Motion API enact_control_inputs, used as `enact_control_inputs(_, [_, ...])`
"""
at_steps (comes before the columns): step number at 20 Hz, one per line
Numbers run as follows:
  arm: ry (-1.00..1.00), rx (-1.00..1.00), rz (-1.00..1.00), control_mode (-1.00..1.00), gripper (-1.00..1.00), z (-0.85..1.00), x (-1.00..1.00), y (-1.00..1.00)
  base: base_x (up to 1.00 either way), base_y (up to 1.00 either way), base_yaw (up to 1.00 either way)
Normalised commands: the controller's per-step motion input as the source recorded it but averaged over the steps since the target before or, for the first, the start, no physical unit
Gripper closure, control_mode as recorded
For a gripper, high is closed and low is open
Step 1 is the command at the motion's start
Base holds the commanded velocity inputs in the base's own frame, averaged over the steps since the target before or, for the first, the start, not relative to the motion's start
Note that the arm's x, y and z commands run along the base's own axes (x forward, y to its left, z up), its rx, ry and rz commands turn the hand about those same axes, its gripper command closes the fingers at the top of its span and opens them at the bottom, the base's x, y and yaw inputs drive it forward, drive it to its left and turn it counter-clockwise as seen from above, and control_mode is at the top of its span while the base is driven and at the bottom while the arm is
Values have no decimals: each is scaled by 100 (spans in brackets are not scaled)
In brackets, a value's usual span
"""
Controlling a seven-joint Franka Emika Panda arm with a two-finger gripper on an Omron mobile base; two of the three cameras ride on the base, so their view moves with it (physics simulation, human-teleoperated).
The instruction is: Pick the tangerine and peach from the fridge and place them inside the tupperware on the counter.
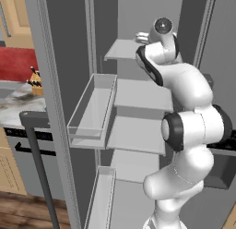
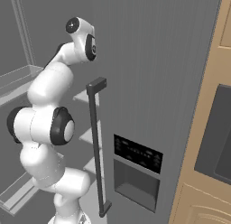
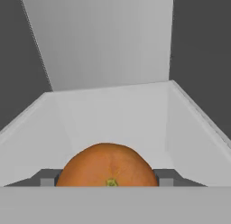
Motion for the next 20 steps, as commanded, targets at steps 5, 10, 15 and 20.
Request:
enact_control_inputs(5, [-2, 0, 0, -100, 100, 4, -96, 10, 0, 0, 0])
enact_control_inputs(10, [0, 0, 4, -100, 100, 33, -82, 24, 0, 0, 0])
enact_control_inputs(15, [0, 0, 13, -100, 100, 27, -91, 10, 0, 0, 0])
enact_control_inputs(20, [1, 0, 26, -100, 100, 6, -97, 7, 0, 0, 0])
